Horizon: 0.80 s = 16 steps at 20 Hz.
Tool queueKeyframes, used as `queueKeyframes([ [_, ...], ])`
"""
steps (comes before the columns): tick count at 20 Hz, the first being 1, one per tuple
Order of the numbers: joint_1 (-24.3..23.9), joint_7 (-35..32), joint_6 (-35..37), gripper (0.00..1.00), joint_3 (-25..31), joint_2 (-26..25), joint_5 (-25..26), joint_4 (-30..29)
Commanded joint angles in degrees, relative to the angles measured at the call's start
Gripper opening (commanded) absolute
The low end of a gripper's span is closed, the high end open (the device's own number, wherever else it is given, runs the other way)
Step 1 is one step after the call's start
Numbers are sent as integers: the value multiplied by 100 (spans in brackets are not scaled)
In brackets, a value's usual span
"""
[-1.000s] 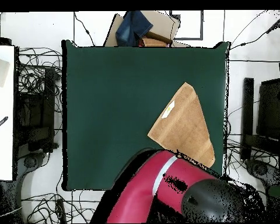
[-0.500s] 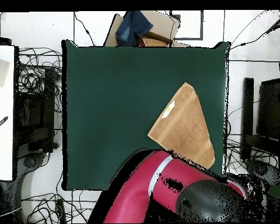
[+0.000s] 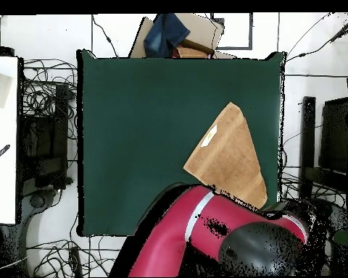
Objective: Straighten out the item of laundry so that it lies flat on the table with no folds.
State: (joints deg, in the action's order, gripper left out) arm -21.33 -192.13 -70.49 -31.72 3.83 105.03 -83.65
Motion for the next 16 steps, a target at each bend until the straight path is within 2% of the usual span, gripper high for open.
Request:
queueKeyframes([
  [1, 158, -1784, -355, 0, 958, -345, 155, 828],
  [16, 310, -2265, -600, 0, 882, -468, 145, 1219],
])
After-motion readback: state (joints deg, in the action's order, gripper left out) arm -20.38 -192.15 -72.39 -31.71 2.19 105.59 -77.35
